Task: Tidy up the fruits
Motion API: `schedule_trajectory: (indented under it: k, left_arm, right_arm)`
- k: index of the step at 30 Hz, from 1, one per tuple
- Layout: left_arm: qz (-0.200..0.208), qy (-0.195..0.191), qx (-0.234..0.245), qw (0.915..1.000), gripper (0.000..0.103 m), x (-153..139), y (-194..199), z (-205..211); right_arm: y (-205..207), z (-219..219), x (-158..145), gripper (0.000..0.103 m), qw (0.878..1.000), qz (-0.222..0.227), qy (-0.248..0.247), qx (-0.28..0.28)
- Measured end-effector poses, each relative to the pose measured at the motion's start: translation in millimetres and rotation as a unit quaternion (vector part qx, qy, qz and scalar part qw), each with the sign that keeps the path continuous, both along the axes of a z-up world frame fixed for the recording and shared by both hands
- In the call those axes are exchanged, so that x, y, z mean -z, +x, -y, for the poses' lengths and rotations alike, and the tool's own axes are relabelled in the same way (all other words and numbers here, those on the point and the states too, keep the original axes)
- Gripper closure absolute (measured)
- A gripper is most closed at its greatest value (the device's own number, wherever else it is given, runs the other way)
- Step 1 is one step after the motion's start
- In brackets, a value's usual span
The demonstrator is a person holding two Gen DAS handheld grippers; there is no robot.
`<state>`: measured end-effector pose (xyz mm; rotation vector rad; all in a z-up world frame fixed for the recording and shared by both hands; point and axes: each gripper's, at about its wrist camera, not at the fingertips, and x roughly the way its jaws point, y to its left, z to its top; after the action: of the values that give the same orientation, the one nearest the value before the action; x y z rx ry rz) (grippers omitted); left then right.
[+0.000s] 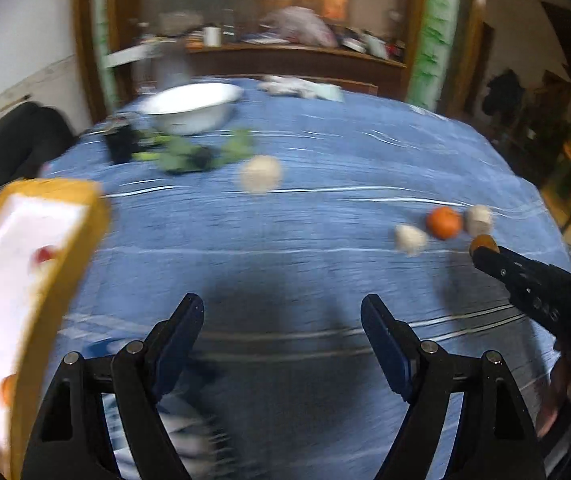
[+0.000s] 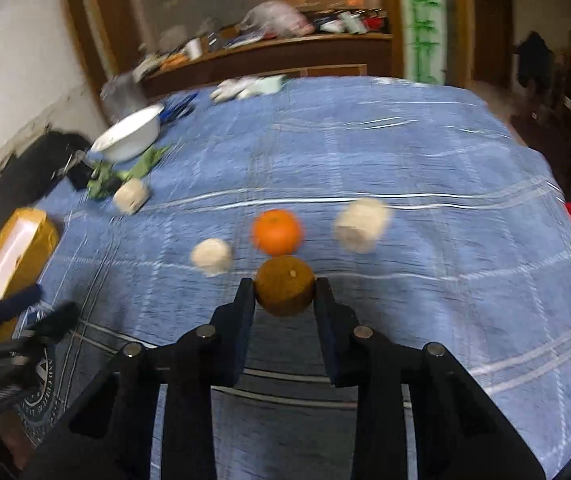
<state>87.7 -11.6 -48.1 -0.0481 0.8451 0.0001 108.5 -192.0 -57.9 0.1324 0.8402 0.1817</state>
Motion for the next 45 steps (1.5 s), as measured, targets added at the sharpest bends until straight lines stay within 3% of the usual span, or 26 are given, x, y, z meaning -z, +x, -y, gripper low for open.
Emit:
schedule_trajectory:
  k: [3,8,10,12,18,27,35,45]
  left_arm:
    - [-0.005,-0.009,0.038,0.9992,0.024,8,22,36]
    - [-0.013,0.006,0.058,0.9982,0.038,21,62,79]
    - [-0.035,0.016,0.06,0.9975,0.065,31,76,89]
    - [-0.024,0.036,0.058,0.9974,0.076,32,78,91]
    - [-0.023,0.041,0.044,0.9979,0.076,28,59,79]
    - [-0.009,0.042,0.017,0.9989,0.077,16,5,46]
    - [0.015,0.032,-0.004,0.9994,0.077,5,-29,13]
    - [0.024,0.023,-0.026,0.9991,0.077,13,-41,-10]
  right_arm:
    - [-6,24,-5,0.072,0.999,0.019,0.019,0.032]
    - [-4,35,-7,0.072,0.998,0.03,0.047,0.038]
    - [-3,37,-5,0.072,0.998,0.027,0.052,0.035]
    - [-1,37,-2,0.072,0.998,0.022,0.058,0.03]
    - [-3,33,-2,0.072,0.998,0.023,0.058,0.021]
    - [-6,12,-1,0.072,0.999,0.022,0.014,0.021]
    - [-42,-32,-8,0.072,0.999,0.031,-0.006,-0.008]
    - [-78,-65,-12,0.071,0.997,0.07,-0.042,-0.012]
